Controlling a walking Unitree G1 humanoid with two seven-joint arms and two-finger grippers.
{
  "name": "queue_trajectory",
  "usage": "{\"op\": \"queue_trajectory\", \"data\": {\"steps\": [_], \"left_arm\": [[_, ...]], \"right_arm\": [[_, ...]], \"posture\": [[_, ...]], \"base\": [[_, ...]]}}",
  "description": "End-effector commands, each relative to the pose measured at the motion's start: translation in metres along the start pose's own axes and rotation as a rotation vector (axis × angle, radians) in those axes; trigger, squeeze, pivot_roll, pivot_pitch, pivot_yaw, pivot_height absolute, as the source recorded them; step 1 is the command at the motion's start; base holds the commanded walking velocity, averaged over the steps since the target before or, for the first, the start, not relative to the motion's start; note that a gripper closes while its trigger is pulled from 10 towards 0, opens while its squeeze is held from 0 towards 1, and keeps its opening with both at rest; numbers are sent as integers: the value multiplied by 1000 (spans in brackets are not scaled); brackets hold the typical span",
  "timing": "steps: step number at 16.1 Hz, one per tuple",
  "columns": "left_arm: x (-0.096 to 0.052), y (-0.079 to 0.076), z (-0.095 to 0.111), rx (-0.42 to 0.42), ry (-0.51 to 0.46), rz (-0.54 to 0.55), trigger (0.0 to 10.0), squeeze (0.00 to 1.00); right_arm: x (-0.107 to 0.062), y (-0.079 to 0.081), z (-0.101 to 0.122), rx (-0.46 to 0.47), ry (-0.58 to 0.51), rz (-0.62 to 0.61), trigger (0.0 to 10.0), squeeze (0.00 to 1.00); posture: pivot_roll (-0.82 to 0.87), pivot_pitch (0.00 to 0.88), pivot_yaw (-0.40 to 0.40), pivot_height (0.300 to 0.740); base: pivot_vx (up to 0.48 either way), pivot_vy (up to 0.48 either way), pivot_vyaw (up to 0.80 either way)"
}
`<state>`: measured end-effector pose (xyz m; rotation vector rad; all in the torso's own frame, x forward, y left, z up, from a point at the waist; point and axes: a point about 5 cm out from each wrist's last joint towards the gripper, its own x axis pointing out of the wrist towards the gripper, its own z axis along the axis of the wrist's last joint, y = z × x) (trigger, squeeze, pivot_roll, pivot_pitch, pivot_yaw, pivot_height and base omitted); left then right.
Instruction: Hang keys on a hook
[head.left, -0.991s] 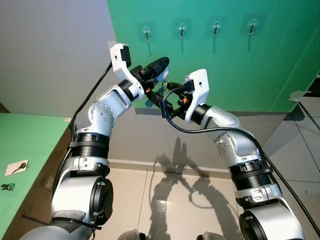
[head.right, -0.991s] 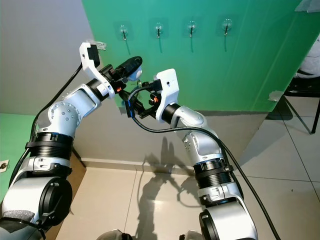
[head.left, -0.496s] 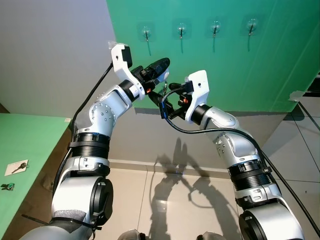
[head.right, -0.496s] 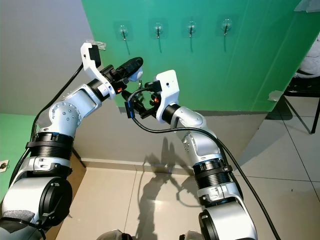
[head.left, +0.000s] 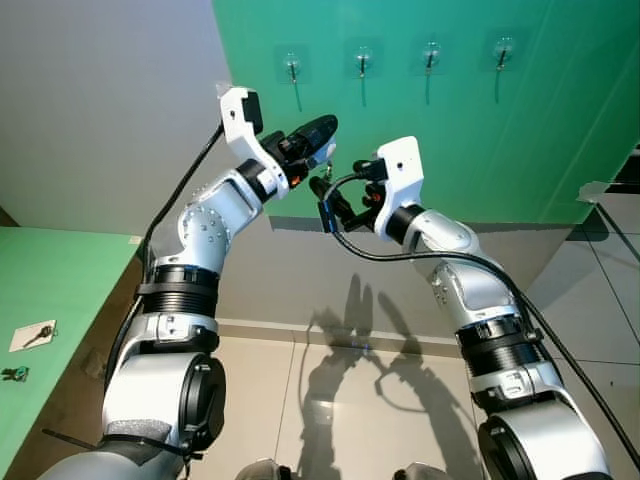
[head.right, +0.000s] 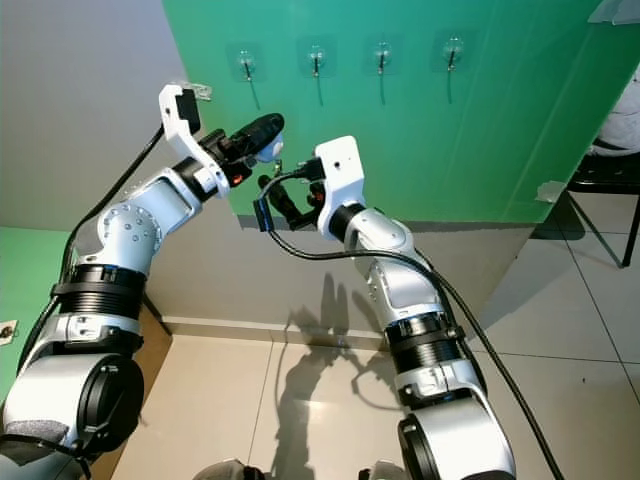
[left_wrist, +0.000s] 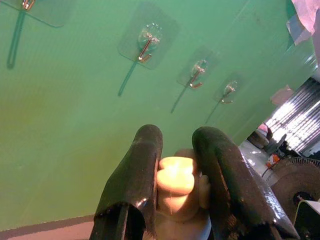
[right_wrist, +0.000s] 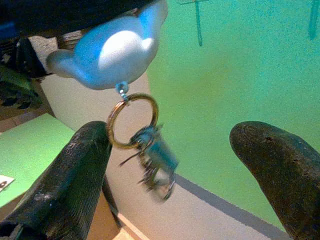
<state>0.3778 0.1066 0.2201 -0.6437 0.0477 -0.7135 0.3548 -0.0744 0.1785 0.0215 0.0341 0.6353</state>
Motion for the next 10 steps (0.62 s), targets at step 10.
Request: {"op": "queue_trajectory", "data": {"steps": [10], "left_arm": [[0,9,14,67,-31,105,0,0]], "right_arm": [[0,7,13,11,19,-80,10000,0]], "posture": [[-225,0,119,736]], "base": [[0,0,0]]}}
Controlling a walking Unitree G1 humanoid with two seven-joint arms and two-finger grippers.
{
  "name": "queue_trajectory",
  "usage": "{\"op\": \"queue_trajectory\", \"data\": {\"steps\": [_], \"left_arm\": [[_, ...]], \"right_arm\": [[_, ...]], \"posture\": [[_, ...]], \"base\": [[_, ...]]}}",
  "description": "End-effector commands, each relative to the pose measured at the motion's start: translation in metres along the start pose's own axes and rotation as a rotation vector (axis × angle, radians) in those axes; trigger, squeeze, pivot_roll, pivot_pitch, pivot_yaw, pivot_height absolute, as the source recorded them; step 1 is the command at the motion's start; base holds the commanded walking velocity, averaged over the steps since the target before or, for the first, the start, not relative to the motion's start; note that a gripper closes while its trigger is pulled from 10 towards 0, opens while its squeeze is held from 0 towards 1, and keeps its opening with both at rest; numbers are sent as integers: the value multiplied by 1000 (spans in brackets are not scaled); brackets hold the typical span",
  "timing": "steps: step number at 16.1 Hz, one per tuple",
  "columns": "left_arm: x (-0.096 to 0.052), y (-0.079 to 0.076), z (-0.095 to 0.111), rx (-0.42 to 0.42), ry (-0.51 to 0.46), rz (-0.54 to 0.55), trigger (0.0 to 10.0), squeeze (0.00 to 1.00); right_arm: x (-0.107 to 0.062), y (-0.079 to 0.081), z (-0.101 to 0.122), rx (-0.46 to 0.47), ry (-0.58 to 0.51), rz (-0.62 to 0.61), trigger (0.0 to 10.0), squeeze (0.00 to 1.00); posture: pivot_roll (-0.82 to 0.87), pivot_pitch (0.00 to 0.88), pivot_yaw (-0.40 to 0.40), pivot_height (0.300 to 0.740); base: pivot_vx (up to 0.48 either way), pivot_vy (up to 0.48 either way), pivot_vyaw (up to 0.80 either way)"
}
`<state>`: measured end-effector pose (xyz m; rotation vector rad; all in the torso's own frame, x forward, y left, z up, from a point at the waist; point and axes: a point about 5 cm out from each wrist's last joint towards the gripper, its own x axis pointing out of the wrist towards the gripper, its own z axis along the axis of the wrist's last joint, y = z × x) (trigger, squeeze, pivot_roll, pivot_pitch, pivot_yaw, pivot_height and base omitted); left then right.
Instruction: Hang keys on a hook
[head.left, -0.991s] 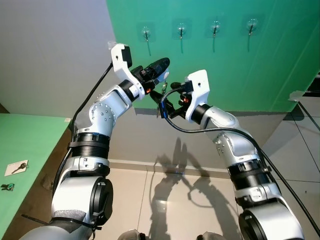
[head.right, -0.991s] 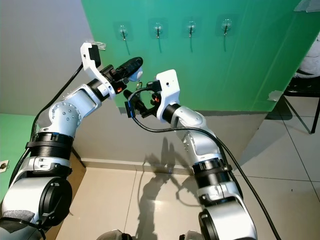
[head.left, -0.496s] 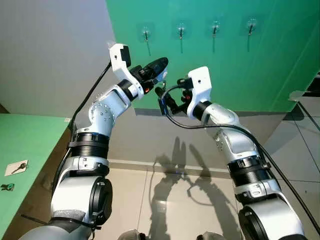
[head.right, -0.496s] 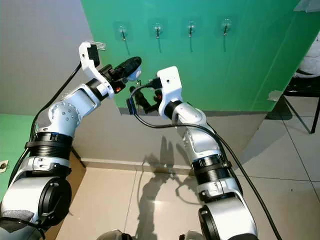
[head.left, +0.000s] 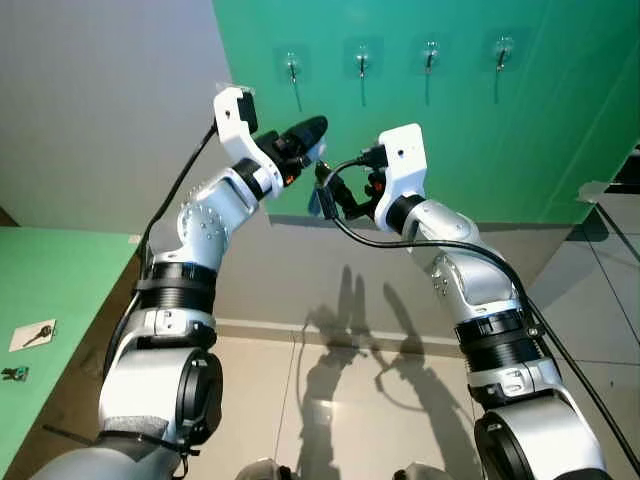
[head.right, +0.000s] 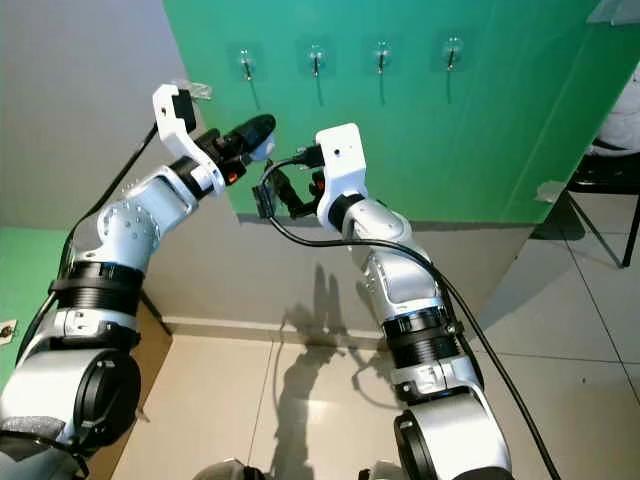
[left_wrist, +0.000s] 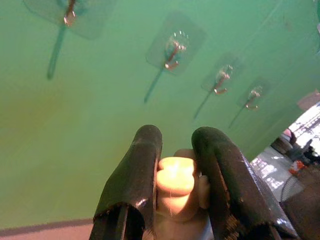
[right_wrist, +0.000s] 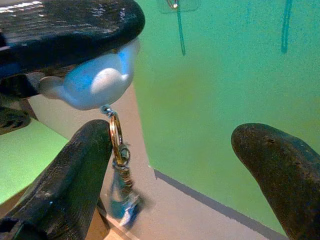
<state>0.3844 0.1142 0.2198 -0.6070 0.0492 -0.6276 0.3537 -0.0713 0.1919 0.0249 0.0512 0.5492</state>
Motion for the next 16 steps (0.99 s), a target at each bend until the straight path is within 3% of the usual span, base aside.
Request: {"op": "queue_trajectory", "data": {"steps": [1,16], "left_arm": [[1,1,8,28,-19,23,0,0],[6,2,11,57,-32,90,0,0]], "right_arm": [[-1,4,0,6,8,5,10000,0],[-1,27,-2,53,50,106,10000,0]], "posture": [[-226,0,118,736],[-225,0,122,736]], "base": [[0,0,0],[0,0,0]]}}
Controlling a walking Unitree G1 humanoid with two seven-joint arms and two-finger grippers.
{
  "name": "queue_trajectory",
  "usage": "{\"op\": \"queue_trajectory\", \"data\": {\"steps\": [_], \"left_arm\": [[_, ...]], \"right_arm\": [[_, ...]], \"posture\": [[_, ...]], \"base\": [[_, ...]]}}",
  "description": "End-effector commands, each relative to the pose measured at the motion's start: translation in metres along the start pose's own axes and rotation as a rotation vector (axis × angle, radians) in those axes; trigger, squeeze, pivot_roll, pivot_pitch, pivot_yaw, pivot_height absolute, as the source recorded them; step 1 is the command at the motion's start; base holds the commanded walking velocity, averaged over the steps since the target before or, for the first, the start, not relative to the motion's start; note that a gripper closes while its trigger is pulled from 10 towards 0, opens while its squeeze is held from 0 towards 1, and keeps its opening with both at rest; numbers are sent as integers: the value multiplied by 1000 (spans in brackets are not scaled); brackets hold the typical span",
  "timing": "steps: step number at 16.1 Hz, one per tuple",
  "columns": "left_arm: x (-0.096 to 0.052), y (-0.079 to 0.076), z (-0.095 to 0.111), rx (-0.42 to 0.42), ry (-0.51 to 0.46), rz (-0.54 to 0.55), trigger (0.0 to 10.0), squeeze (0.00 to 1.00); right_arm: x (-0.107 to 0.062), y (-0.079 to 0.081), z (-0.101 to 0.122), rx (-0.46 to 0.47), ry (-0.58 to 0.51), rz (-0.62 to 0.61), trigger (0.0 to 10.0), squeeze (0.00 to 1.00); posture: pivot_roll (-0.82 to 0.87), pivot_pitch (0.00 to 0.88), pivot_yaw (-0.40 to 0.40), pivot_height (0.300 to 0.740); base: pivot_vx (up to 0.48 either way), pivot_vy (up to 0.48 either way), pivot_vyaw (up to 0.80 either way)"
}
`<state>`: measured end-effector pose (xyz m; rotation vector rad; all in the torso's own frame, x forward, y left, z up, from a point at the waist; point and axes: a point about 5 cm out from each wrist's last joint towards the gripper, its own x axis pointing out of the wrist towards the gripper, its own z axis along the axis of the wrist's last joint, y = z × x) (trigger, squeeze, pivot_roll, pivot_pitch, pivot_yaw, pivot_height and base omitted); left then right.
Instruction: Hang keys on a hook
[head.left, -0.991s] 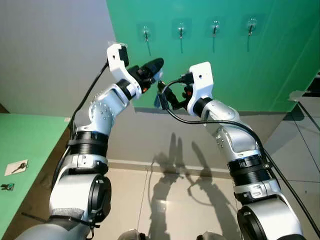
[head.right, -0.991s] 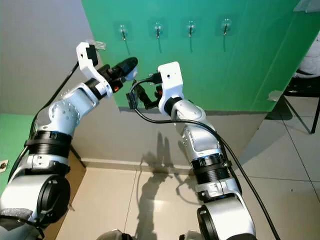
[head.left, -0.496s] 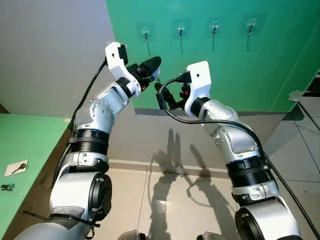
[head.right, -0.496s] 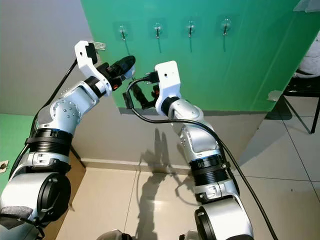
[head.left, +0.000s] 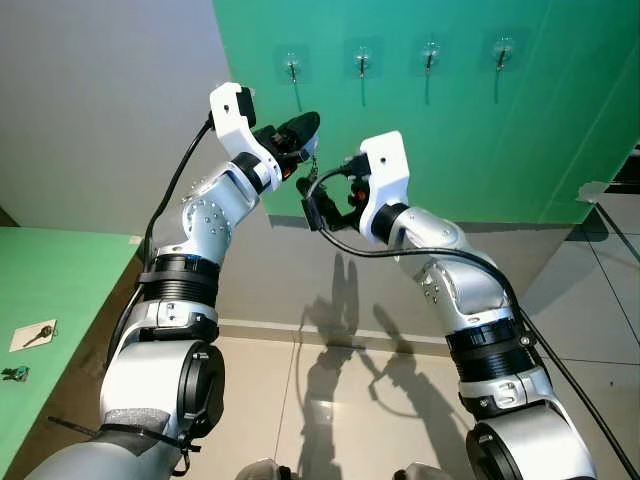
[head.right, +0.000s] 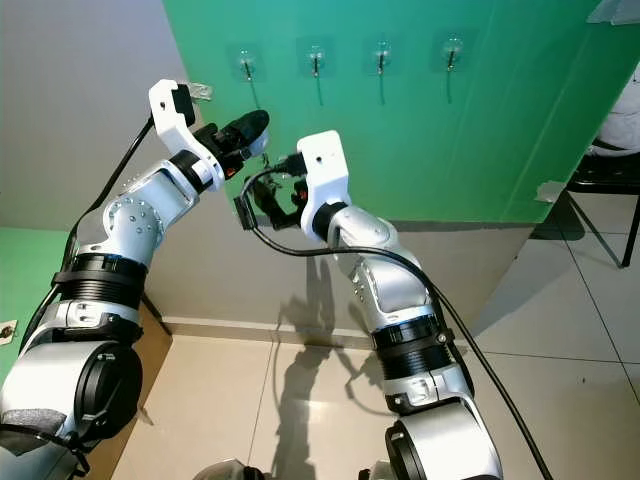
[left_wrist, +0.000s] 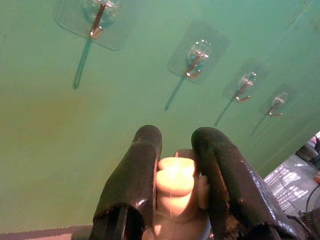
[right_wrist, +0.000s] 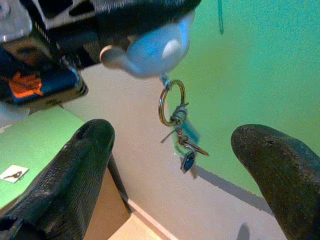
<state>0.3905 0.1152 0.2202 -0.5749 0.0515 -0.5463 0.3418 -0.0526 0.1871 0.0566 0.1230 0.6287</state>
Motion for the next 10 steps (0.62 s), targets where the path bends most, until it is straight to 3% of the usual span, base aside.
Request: {"op": "queue_trajectory", "data": {"steps": [1,10], "left_arm": [[2,-1,9,26,-20,13,0,0],[6,-6,10,18,-25,4,0,0]], "right_arm": [[0,6,4,5,-8,28,10000,0],[7,11,6,-15,-15,12,10000,0]], "posture": [[-227,0,122,736],[-226,0,124,736]], "base": [[0,0,0],[0,0,0]]}}
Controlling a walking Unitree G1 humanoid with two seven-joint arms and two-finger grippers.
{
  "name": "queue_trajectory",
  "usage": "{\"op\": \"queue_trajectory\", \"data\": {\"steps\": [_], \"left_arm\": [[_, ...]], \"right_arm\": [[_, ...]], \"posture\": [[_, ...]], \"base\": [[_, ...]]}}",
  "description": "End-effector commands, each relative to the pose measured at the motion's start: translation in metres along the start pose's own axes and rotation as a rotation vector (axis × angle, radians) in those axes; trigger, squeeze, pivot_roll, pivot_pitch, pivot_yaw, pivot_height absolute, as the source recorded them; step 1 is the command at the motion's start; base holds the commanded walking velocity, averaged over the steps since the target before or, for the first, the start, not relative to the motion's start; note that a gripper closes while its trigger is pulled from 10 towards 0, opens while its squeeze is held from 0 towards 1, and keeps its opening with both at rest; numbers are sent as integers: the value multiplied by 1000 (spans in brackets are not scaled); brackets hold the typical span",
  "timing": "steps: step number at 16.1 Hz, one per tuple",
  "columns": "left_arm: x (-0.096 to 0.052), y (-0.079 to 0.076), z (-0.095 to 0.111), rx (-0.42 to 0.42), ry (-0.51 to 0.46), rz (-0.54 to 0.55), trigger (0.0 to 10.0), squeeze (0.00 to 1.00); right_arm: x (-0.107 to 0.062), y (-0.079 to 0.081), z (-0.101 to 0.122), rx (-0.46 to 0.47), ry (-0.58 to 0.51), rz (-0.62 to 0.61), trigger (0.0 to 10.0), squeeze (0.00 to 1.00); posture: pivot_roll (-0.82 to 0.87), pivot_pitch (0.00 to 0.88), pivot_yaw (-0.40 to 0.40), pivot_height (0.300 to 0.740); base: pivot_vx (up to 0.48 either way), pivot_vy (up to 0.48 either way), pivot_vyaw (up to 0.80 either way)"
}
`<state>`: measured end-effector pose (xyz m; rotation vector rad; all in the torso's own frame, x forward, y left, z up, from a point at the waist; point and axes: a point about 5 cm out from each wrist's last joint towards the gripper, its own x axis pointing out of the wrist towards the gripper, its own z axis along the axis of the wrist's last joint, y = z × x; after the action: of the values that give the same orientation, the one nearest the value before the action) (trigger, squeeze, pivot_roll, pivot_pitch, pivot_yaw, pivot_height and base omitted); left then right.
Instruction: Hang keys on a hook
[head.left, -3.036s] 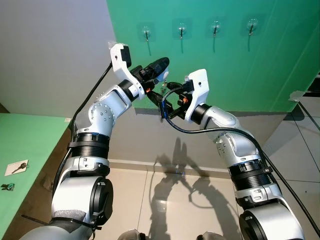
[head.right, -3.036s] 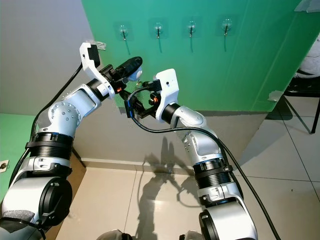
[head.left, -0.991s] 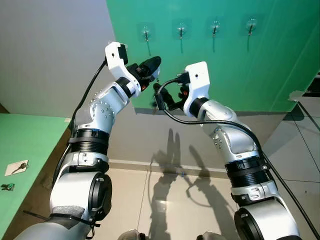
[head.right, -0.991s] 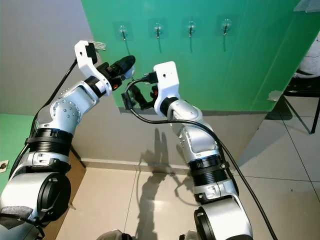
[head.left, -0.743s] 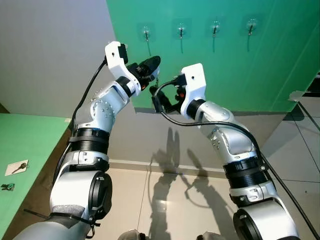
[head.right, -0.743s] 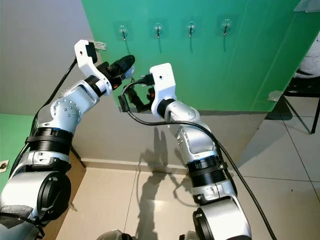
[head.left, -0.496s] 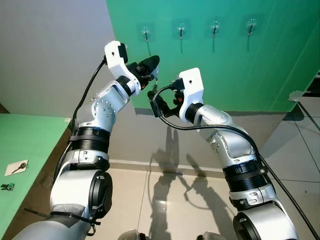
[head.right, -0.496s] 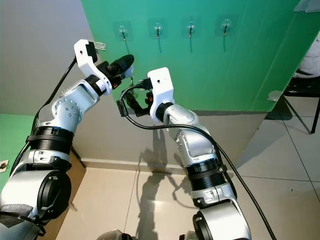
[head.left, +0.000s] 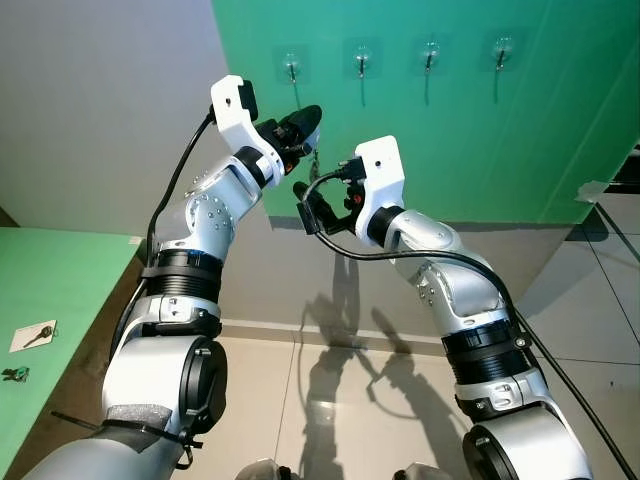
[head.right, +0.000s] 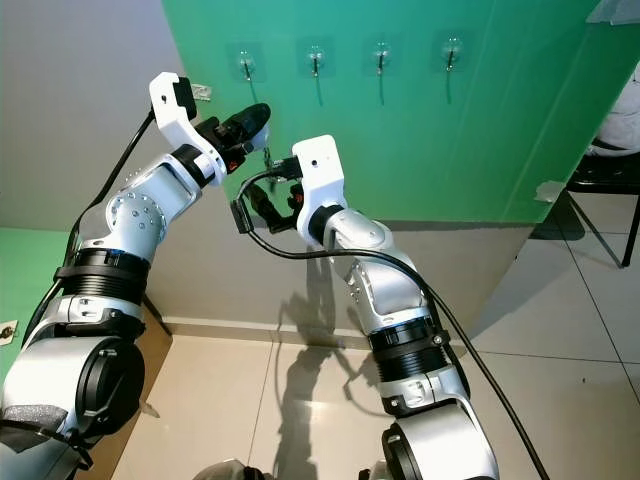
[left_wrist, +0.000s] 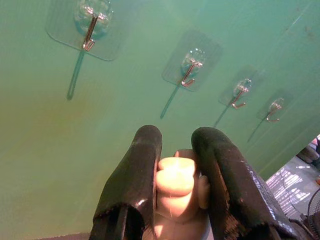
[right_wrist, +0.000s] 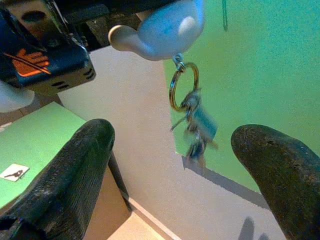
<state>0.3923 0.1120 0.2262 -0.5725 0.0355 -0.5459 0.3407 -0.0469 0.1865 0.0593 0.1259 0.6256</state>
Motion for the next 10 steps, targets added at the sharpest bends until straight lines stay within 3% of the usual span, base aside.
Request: {"op": "queue_trajectory", "data": {"steps": [1,10], "left_arm": [[2,-2,6,13,-11,10,0,0],[4,-6,6,14,-10,7,0,0]], "right_arm": [[5,7,7,-18,-18,19,10000,0],[8,7,11,-22,-36,-18,10000,0]], "posture": [[-226,0,124,736],[-231,0,129,736]], "base": [[0,0,0],[0,0,0]]}}
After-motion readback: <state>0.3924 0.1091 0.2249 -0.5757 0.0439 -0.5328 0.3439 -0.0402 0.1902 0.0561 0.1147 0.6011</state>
